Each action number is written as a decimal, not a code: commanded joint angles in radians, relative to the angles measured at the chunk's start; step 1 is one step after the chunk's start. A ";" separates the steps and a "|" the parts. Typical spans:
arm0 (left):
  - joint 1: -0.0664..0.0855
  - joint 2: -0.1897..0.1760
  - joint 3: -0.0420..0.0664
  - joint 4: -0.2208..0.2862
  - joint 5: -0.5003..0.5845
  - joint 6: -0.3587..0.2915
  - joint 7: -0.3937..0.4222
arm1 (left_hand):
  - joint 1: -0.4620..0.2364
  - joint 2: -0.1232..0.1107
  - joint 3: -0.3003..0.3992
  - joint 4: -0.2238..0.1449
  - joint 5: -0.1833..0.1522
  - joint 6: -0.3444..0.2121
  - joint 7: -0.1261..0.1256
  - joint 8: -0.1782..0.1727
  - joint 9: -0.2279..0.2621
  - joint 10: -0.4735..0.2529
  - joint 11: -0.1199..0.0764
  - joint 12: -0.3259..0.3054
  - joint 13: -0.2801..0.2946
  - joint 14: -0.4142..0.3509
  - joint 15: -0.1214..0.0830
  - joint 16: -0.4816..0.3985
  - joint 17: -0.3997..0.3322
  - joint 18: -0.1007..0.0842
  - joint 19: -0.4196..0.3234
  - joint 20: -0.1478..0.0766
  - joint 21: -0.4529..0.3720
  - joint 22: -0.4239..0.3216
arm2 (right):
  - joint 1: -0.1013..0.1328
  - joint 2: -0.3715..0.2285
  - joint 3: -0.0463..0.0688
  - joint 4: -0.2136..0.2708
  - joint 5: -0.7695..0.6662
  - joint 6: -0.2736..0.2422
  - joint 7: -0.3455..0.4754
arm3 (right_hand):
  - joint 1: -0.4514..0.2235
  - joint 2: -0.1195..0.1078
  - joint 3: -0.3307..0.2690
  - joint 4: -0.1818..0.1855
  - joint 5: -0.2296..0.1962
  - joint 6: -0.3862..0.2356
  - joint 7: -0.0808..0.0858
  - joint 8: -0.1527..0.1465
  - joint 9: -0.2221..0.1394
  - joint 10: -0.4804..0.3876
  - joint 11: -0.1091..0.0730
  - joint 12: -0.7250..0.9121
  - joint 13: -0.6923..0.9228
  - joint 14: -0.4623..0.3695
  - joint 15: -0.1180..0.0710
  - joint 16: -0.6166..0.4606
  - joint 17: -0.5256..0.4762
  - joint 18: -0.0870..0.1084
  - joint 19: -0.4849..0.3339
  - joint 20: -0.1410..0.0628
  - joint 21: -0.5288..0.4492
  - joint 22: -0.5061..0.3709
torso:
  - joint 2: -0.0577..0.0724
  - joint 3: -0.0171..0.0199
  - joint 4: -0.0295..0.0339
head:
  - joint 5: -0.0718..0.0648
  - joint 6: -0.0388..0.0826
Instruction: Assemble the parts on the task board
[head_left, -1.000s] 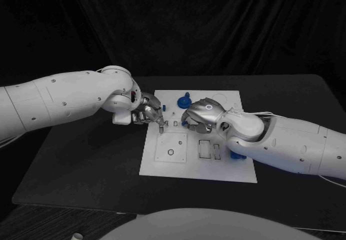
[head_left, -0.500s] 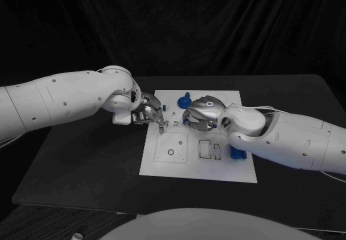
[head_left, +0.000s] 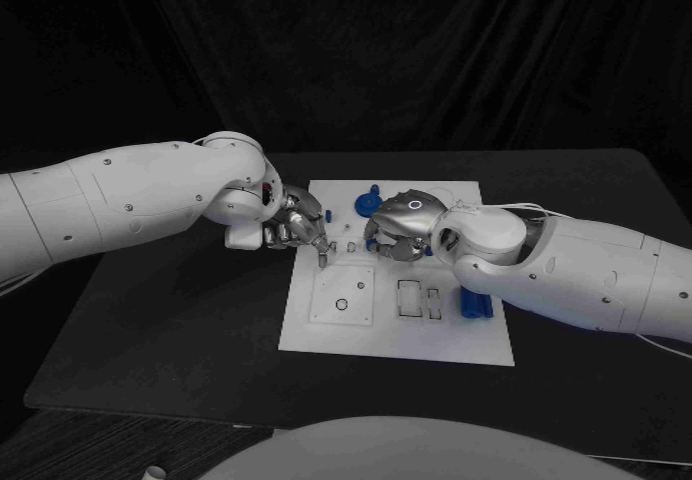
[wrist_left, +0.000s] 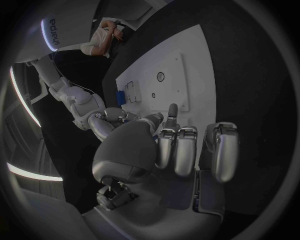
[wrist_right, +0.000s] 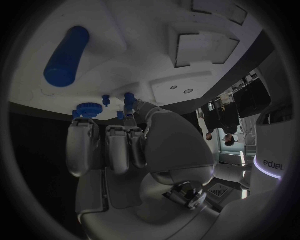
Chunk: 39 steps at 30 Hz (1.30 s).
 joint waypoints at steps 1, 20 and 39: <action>-0.002 0.001 0.001 0.001 0.007 0.009 0.012 | -0.001 0.012 0.003 0.000 0.006 -0.004 0.004 -0.005 -0.001 0.105 0.008 0.003 0.263 0.106 0.007 0.003 0.263 0.019 0.011 0.006 -0.005 0.183 | -0.001 0.002 -0.001 -0.004 0.003 0.042 0.004 | -0.010 -0.004 0.006 -0.001 -0.008 -0.011 -0.001 -0.009 0.109 0.082 0.007 -0.007 0.225 0.076 0.009 -0.003 0.175 0.012 0.009 0.010 -0.004 0.206 | 0.000 -0.0001 -0.0001 | 0.001 0.000; -0.004 0.003 0.001 -0.001 0.007 0.011 0.013 | -0.001 0.012 0.003 0.000 0.006 -0.004 0.004 -0.005 -0.001 0.105 0.008 0.003 0.263 0.106 0.007 0.003 0.263 0.019 0.011 0.006 -0.005 0.183 | -0.001 0.003 -0.001 -0.007 0.003 0.035 0.004 | -0.059 -0.052 0.020 -0.013 -0.064 -0.179 -0.019 -0.029 0.029 0.075 -0.005 -0.011 0.217 0.074 0.001 -0.005 0.170 0.013 0.007 0.005 -0.007 0.205 | 0.000 0.0005 -0.0008 | 0.003 0.000; -0.006 -0.002 0.001 0.003 0.007 0.003 0.018 | -0.001 0.011 0.004 -0.002 0.007 -0.005 0.005 -0.007 -0.003 0.105 0.009 0.003 0.263 0.106 0.008 0.003 0.263 0.019 0.010 0.007 -0.006 0.182 | 0.002 -0.017 -0.001 0.010 0.003 -0.105 0.030 | -0.050 -0.132 -0.120 -0.002 -0.178 -0.311 -0.052 -0.030 -0.050 0.064 -0.032 -0.021 0.199 0.073 -0.020 -0.005 0.168 0.013 0.007 -0.015 -0.010 0.205 | -0.001 0.0000 -0.0008 | 0.006 0.000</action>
